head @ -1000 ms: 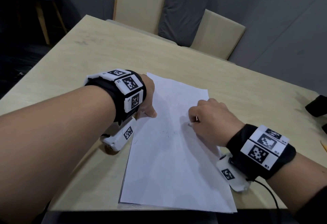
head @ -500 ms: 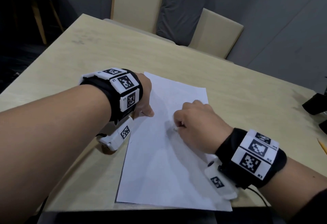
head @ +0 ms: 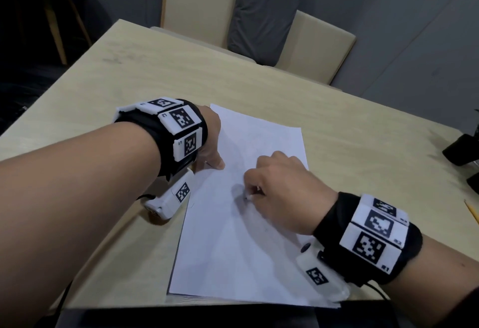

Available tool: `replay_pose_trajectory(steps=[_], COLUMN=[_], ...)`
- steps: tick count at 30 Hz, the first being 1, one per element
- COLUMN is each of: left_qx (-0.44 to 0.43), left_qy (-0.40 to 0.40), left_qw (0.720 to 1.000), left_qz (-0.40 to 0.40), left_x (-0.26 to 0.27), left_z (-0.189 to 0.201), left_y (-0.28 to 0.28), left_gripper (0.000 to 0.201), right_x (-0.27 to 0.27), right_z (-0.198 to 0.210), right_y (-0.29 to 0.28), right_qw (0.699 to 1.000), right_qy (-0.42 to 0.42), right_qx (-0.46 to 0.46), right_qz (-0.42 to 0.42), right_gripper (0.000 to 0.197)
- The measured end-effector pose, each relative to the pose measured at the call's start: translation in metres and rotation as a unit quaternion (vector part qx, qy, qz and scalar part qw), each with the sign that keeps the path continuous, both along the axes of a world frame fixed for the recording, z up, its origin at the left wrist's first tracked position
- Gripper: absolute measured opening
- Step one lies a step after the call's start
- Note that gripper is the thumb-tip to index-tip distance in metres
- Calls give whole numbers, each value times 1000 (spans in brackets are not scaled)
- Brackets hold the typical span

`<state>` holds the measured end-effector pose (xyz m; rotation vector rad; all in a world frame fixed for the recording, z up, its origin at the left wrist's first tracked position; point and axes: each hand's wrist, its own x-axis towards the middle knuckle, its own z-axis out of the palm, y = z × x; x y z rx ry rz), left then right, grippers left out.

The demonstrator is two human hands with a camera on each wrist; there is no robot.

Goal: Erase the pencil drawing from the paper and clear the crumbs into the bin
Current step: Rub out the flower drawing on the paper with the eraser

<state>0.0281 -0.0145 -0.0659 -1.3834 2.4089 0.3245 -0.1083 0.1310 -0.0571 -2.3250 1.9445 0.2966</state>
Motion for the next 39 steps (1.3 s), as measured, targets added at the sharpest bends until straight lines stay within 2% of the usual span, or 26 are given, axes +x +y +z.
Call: replay_pose_trajectory(steps=[2, 5, 10, 16, 21, 27, 32, 37, 39], left_qx=[7, 10, 14, 10, 11, 9, 6, 13, 9], left_qy=[-4, -4, -1, -17, -9, -10, -2, -13, -15], left_qw=[1000, 1000, 1000, 1000, 1000, 1000, 1000, 1000, 1000], left_qz=[-2, 0, 0, -4, -3, 3, 3, 4, 5], left_x=[0, -1, 0, -2, -1, -2, 0, -2, -2], left_z=[1, 1, 2, 3, 3, 3, 2, 4, 5], left_y=[0, 0, -1, 1, 1, 1, 1, 3, 3], left_gripper=[59, 54, 57, 53, 55, 54, 58, 55, 56], right_x=[-17, -37, 2, -28, 2, -28, 4, -26, -20], right_z=[4, 7, -3, 6, -2, 6, -2, 3, 2], right_y=[-5, -8, 1, -9, 0, -9, 1, -5, -2], right_qw=[998, 993, 1000, 995, 1000, 995, 1000, 996, 998], right_qy=[29, 56, 0, 50, 0, 47, -11, 30, 17], right_qx=[4, -13, -22, -21, -18, -22, -12, -28, -30], right_qz=[-51, -99, 4, -83, 3, -87, -2, -75, -58], right_gripper=[20, 11, 11, 10, 11, 10, 11, 10, 11])
